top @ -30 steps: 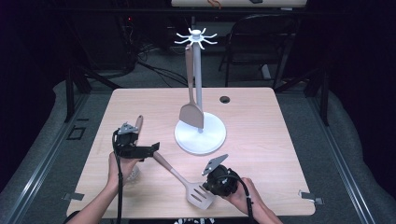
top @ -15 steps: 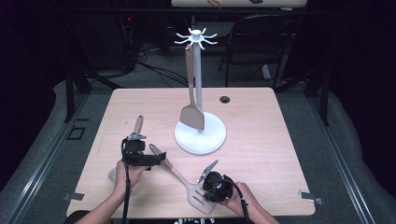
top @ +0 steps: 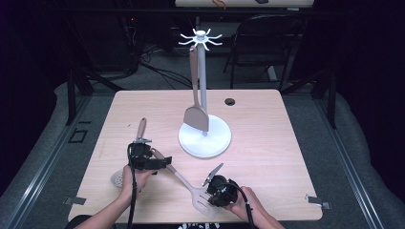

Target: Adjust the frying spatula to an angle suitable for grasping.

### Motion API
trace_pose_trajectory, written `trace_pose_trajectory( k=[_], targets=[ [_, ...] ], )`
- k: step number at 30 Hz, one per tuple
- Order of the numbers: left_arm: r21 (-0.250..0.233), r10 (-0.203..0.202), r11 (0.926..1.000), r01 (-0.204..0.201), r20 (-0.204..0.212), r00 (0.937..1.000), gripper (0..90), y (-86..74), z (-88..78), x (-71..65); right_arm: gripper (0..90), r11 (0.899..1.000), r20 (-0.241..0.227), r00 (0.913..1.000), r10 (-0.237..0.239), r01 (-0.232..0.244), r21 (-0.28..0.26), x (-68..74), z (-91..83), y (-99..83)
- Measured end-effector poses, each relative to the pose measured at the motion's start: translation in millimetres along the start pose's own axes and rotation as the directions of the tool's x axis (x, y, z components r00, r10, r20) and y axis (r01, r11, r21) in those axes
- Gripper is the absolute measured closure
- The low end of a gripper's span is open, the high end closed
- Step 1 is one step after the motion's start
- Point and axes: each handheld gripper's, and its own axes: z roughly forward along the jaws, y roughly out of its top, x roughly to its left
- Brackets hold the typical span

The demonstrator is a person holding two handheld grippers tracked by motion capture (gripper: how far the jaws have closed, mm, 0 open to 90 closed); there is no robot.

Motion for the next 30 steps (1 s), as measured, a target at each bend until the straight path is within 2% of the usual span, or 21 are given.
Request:
trace_pose_trajectory(
  k=[3,5,8,10,11,14,16,17,18,21,22,30],
  targets=[
    [0.012,-0.033,0.9994,0.033,0.017,0.9993,15.8,-2.5,6.2,0.6,90.0,1.0,-0.009,0.9999,0.009,-0.009,-0.01,-0.5,0.6,-0.6],
    [0.023,-0.03,0.9993,0.029,0.011,0.9995,20.5,-3.5,8.9,-0.8,90.0,1.0,-0.003,1.0,0.001,-0.001,-0.001,-0.5,0.0,-0.2],
    [0.026,-0.018,0.9995,0.018,-0.001,0.9998,21.2,-3.5,12.1,-3.4,90.0,1.0,-0.012,0.9999,0.006,-0.006,-0.01,-0.9,0.7,-0.6],
    [0.024,-0.015,0.9996,0.016,-0.007,0.9999,23.0,-3.6,12.3,-3.1,90.0,1.0,-0.013,0.9999,-0.001,0.001,0.003,-1.9,0.0,0.1],
    [0.021,-0.019,0.9996,0.019,-0.014,0.9997,30.2,-3.8,11.9,-2.4,90.0,1.0,-0.03,0.9994,0.015,-0.016,-0.019,-1.4,1.5,-0.2],
    [0.016,-0.033,0.9993,0.033,-0.002,0.9995,34.4,-3.8,11.0,1.0,90.0,1.0,-0.016,0.9999,-0.002,0.002,-0.003,-1.7,0.6,0.1],
    [0.006,-0.036,0.9993,0.036,0.01,0.9993,35.9,-3.7,11.0,1.8,90.0,1.0,-0.015,0.9999,-0.006,0.006,0.006,-2.3,0.0,0.6],
    [0.002,-0.036,0.9994,0.036,0.016,0.9992,36.6,-3.7,11.3,2.4,90.0,1.0,-0.037,0.9992,0.017,-0.018,-0.014,-2.5,1.3,0.1],
    [0.001,-0.043,0.9991,0.043,0.024,0.9988,37.2,-3.9,11.4,3.0,90.0,1.0,-0.026,0.9996,0.01,-0.01,0.002,-4.2,0.2,0.4],
    [-0.01,-0.059,0.9982,0.059,0.044,0.9973,40.0,-4.6,9.7,4.3,90.0,1.0,-0.041,0.9988,0.026,-0.027,-0.01,-4.2,0.7,0.0],
    [-0.021,-0.063,0.9977,0.064,0.048,0.9968,40.9,-4.8,9.0,3.7,90.0,1.0,-0.032,0.9994,0.013,-0.013,0.003,-5.0,-0.1,0.2],
    [-0.093,-0.022,0.9953,0.028,0.061,0.9979,44.8,-3.4,0.4,-3.2,81.1,0.999,-0.073,0.9968,0.033,-0.033,-0.005,-3.7,-0.5,1.7]
  ],
)
